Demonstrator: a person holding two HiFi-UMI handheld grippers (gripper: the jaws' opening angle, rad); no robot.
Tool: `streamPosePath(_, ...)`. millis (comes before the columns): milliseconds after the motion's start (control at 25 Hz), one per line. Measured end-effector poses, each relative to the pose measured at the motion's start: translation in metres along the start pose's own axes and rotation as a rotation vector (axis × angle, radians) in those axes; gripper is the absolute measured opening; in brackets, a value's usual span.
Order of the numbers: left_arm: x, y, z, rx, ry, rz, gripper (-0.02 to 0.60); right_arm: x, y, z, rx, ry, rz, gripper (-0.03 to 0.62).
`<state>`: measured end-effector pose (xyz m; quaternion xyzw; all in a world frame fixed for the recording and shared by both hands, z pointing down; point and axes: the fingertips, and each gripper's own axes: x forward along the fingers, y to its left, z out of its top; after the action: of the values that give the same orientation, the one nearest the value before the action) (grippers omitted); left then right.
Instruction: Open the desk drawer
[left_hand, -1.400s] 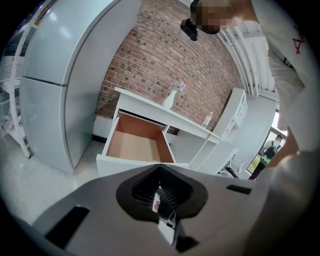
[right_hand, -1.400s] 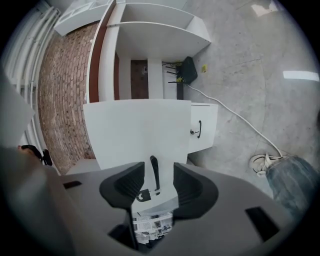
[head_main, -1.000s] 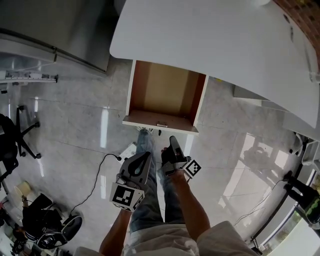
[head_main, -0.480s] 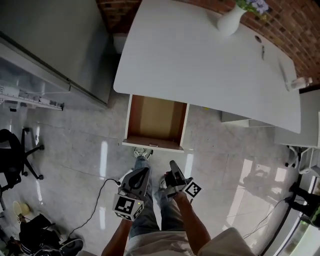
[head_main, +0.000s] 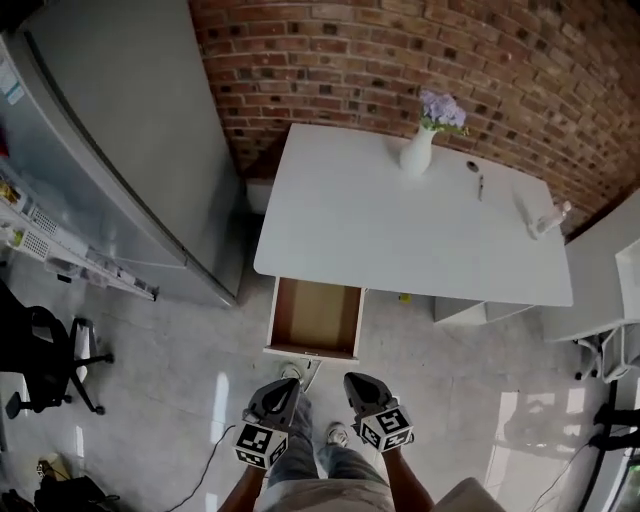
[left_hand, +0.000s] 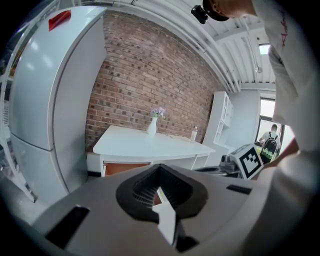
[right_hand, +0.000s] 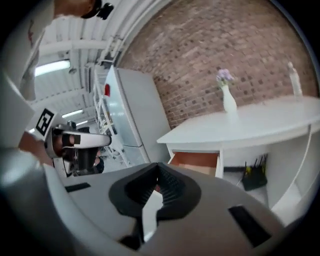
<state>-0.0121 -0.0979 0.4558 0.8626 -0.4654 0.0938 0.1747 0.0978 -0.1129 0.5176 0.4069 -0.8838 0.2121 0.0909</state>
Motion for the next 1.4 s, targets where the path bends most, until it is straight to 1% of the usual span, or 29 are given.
streamPosePath(160,-0.026,-0.025,0.029,0.042,-0.008,-0.006,0.012,-0.036,0.037,0.044,-0.254,0.0,-0.023,0.017)
streamPosePath(240,-0.029,-0.035,0.045,0.071,-0.027,-0.015,0.012,-0.049,0.052,0.066,-0.366,-0.025,-0.025,0.017)
streamPosePath(280,-0.03,-0.04,0.053,0.086,-0.039,-0.019,0.012,-0.056,0.059,0.076,-0.393,-0.044,-0.021,0.017)
streamPosePath(360,-0.034,-0.05,0.065,0.1,-0.065,-0.021,0.012,-0.071,0.069,0.088,-0.41,-0.072,-0.012,0.017)
streamPosePath(520,-0.046,-0.063,0.082,0.077,-0.126,0.004,0.012,-0.095,0.082,0.083,-0.453,-0.054,0.008,0.017)
streamPosePath(680,-0.064,-0.077,0.079,0.099,-0.138,0.028,0.012,-0.117,0.089,0.077,-0.457,-0.068,0.022,0.017)
streamPosePath(920,-0.099,-0.112,0.038,0.05,-0.091,0.068,0.012,-0.155,0.103,0.068,-0.408,-0.075,0.038,0.017)
streamPosePath(1000,-0.108,-0.12,0.031,0.046,-0.081,0.076,0.012,-0.165,0.109,0.06,-0.38,-0.063,0.046,0.017)
streamPosePath(1160,-0.124,-0.12,0.031,0.054,-0.078,0.089,0.012,-0.178,0.12,0.041,-0.34,-0.03,0.047,0.018)
streamPosePath(1400,-0.144,-0.12,0.02,0.033,-0.071,0.105,0.012,-0.187,0.131,0.03,-0.31,-0.003,0.042,0.017)
